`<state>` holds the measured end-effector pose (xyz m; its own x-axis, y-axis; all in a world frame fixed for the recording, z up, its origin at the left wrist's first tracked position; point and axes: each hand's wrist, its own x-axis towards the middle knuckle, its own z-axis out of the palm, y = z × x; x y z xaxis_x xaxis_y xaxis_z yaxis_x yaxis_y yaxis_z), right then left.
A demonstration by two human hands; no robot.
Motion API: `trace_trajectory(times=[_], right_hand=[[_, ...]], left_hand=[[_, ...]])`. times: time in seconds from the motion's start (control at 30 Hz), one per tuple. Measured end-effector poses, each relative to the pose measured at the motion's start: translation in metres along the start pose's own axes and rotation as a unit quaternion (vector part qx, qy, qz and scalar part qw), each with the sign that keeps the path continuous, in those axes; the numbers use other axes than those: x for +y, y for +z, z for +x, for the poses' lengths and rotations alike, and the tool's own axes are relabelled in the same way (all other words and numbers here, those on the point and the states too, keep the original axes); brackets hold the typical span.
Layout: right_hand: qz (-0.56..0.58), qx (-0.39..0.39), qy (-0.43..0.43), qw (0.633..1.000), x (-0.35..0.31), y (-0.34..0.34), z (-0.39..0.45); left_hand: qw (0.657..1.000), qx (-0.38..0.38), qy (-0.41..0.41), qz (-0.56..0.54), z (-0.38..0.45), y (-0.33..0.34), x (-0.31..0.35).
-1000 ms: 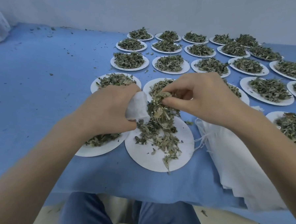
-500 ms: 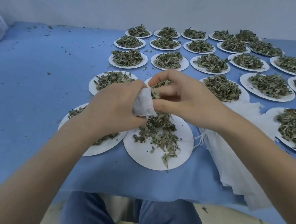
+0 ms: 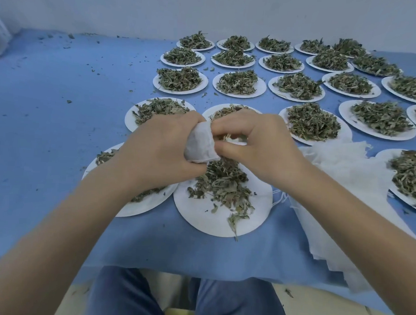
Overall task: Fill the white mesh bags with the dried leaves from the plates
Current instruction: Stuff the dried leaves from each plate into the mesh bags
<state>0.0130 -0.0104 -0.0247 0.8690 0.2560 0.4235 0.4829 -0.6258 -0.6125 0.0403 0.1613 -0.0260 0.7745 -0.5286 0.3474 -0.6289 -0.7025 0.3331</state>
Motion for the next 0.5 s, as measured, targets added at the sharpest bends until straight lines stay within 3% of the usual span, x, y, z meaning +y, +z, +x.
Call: trace_trajectory(times=[0.17, 0.27, 0.37, 0.5], right_hand=[[-0.003, 0.036, 0.024, 0.999, -0.002, 0.01, 0.0], [0.024, -0.037, 0.038, 0.998, 0.005, 0.004, -0.002], [0.138, -0.109, 0.075, 0.981, 0.009, -0.008, -0.005], [0.138, -0.093, 0.022, 0.986, 0.012, -0.009, -0.01]], left_hand=[[1.0, 0.007, -0.018, -0.01, 0.002, 0.009, 0.006], [1.0, 0.012, -0.026, 0.0, 0.002, 0.01, 0.0], [0.999, 0.015, -0.033, -0.005, 0.002, 0.008, -0.006], [0.999, 0.026, -0.037, -0.026, 0.003, 0.006, -0.008]])
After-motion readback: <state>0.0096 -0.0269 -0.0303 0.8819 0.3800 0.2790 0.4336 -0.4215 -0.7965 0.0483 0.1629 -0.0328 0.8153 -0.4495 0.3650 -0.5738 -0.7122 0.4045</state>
